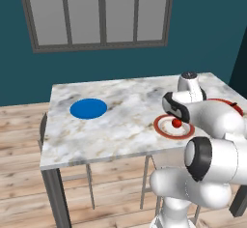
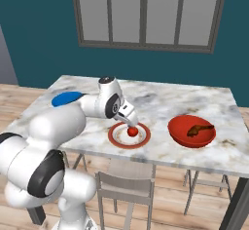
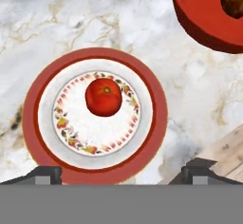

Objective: Pick the chicken drumstick and tomato from their plates and place them in the bowl. Then put the bowl in the fridge.

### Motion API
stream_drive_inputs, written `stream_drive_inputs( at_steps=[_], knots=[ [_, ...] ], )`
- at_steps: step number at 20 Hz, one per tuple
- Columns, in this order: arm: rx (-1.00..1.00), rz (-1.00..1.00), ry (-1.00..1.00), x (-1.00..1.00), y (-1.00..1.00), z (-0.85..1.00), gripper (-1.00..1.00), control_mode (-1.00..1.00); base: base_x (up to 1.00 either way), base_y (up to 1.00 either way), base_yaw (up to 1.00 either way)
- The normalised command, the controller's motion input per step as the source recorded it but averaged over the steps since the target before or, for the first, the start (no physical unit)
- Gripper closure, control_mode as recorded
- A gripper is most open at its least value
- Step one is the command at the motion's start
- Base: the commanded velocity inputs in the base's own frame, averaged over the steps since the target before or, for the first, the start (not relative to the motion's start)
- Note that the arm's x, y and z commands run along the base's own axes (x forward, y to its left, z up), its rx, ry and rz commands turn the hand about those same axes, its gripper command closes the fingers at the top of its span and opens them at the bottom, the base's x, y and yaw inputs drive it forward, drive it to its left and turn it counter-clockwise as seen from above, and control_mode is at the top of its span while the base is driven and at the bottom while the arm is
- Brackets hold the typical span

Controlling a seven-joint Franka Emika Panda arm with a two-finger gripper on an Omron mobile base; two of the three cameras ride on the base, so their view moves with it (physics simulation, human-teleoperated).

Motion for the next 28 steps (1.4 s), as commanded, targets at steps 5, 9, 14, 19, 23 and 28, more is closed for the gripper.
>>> stream_drive_inputs(
  at_steps=[5, 9, 14, 19, 23, 28],
  knots=[
    [0.00, 0.01, 0.00, 0.38, 0.08, -0.09, -1.00, -1.00, 0.00, 0.00, 0.00],
    [0.01, 0.03, 0.00, 0.44, 0.00, -0.11, -1.00, -1.00, 0.00, 0.00, 0.00],
    [0.06, 0.06, 0.01, 0.21, -0.02, -0.03, -1.00, -1.00, 0.00, 0.00, 0.00],
    [0.02, 0.01, 0.08, -0.11, -0.07, -0.06, -1.00, -1.00, 0.00, 0.00, 0.00],
    [0.00, 0.00, 0.10, -0.17, -0.05, -0.15, -1.00, -1.00, 0.00, 0.00, 0.00],
    [0.00, 0.00, 0.01, -0.04, -0.04, -0.20, -1.00, -1.00, 0.00, 0.00, 0.00]
  ],
)
